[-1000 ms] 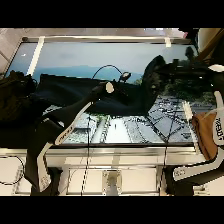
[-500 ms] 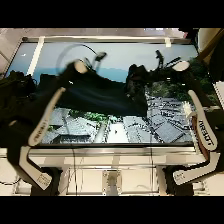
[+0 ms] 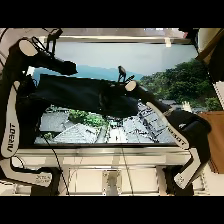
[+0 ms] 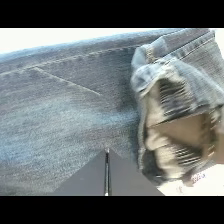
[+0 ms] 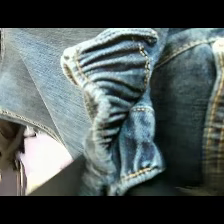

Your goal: Fold the clothes and pants, and hang the long-sleeved shirts on hangers.

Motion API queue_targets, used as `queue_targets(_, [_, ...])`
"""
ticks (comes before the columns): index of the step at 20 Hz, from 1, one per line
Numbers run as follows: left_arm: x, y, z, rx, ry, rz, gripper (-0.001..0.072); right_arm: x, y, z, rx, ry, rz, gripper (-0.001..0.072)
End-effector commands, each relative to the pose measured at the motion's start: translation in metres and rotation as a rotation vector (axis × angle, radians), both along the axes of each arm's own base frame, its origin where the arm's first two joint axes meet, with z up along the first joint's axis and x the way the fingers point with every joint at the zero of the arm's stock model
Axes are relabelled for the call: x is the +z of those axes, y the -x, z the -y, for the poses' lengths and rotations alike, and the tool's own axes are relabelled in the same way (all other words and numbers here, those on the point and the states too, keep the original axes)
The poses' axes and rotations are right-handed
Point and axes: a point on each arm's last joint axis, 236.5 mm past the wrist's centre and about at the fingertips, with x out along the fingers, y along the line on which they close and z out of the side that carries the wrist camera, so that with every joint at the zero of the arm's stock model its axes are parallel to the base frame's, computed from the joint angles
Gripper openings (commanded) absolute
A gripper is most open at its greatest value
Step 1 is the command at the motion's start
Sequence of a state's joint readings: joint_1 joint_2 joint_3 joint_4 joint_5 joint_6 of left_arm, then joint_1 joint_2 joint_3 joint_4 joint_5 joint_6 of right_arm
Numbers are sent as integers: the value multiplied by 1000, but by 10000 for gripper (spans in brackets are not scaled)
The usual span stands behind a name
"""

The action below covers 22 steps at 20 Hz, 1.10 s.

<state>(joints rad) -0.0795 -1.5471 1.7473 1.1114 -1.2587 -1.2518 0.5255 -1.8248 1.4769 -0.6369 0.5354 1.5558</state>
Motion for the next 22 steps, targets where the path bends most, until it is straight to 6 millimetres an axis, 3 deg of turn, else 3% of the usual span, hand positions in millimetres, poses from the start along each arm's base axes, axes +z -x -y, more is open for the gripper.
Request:
queue_targets(1, [3,3,-9,2,-10,-1,11,5,-10,-26,-77,-36,79,625])
queue_targets(4, [3,4,-8,-1,-11,-4,11,53,-22,-30,37,-33,193,625])
queue_targets(6, [0,11,-8,-16,-16,-33,11,84,-37,4,138,66,286,624])
queue_targets(7, [-2,16,-8,-24,-19,-50,11,90,-41,34,183,138,283,616])
queue_targets(9, [-4,19,-8,-31,-21,-65,11,96,-46,121,201,289,206,528])
queue_targets(10, [-3,19,-8,-31,-21,-64,11,95,-44,171,181,349,140,529])
queue_targets(12, [-4,19,-8,-30,-21,-65,11,88,-27,251,154,425,3,533])
queue_targets(14, [-4,19,-8,-30,-21,-65,11,75,-21,311,77,450,-88,543])
queue_targets(15, [-4,19,-8,-30,-21,-65,11,67,-20,328,31,414,-126,582])
queue_targets(16, [-4,19,-8,-30,-21,-65,11,58,-19,335,-3,370,-158,707])
queue_targets(19, [-3,18,-8,-28,-20,-60,11,5,-1,326,-62,198,-317,712])
queue_targets(22, [-3,18,-8,-29,-20,-61,11,-40,9,289,-55,-14,-414,712])
